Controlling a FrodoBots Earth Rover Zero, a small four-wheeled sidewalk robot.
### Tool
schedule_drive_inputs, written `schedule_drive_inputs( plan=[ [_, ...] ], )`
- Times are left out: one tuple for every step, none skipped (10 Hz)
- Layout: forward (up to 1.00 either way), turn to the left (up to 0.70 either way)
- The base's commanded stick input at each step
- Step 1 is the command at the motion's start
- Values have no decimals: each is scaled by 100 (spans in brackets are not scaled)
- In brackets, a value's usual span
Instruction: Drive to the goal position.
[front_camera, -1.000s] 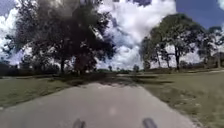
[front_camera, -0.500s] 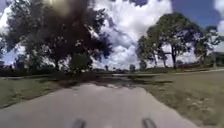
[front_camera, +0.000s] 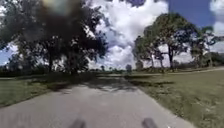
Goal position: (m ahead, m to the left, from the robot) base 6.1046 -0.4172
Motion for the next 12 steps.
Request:
schedule_drive_inputs(
  plan=[
    [70, 32],
    [70, 35],
    [70, 35],
    [70, 35],
    [70, 35],
    [70, 35],
    [70, 35],
    [70, 35],
    [70, 35],
    [70, 35],
    [70, 34],
    [70, 18]
  ],
)
